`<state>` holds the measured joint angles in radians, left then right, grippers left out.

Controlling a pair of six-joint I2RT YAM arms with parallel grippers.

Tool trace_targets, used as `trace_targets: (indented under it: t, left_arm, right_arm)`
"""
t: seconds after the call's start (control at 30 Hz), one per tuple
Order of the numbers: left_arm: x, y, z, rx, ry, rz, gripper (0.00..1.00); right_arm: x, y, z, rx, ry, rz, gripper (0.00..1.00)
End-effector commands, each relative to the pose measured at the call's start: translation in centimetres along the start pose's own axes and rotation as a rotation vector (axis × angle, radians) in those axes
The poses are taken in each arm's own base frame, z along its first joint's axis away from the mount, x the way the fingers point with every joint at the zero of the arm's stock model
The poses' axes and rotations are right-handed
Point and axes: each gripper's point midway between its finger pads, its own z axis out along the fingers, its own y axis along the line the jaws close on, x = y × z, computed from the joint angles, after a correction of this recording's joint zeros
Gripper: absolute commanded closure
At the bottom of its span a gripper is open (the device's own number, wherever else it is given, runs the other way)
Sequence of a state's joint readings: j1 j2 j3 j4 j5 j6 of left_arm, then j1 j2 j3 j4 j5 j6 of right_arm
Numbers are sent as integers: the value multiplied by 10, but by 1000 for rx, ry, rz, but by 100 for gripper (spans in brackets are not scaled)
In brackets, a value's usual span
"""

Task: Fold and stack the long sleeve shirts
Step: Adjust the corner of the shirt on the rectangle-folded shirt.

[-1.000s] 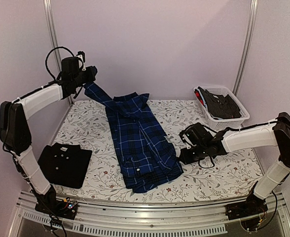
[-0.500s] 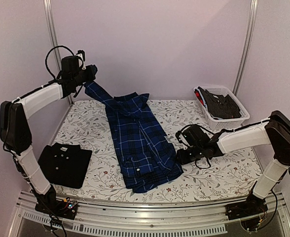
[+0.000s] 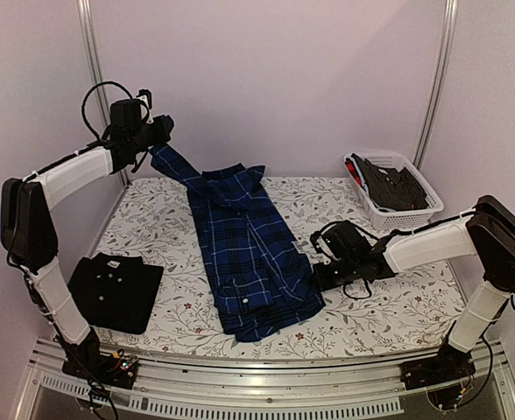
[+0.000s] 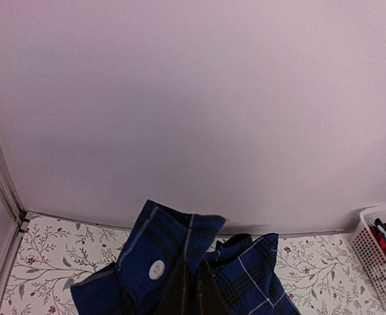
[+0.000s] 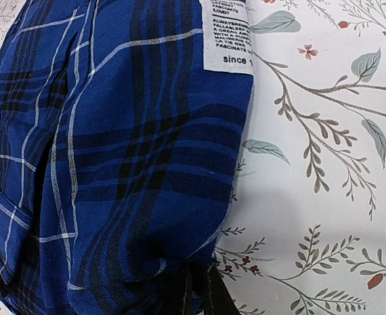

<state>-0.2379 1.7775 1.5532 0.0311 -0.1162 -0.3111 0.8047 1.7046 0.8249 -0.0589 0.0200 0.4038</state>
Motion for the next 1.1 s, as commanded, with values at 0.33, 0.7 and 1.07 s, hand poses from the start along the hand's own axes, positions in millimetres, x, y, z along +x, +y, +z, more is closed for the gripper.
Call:
trace_targets:
  t: [0.33, 0.7, 1.07]
  left_arm:
    - [0, 3, 6, -20, -7, -11, 100]
    - [2, 11, 11, -37, -2, -24, 100]
    - [6, 14, 14, -32, 6, -38, 100]
  right_arm:
    - [7, 1, -40, 8, 5, 73, 99]
    - [32, 3, -54, 21, 86, 94, 99]
    - [60, 4, -61, -4, 179, 110, 98]
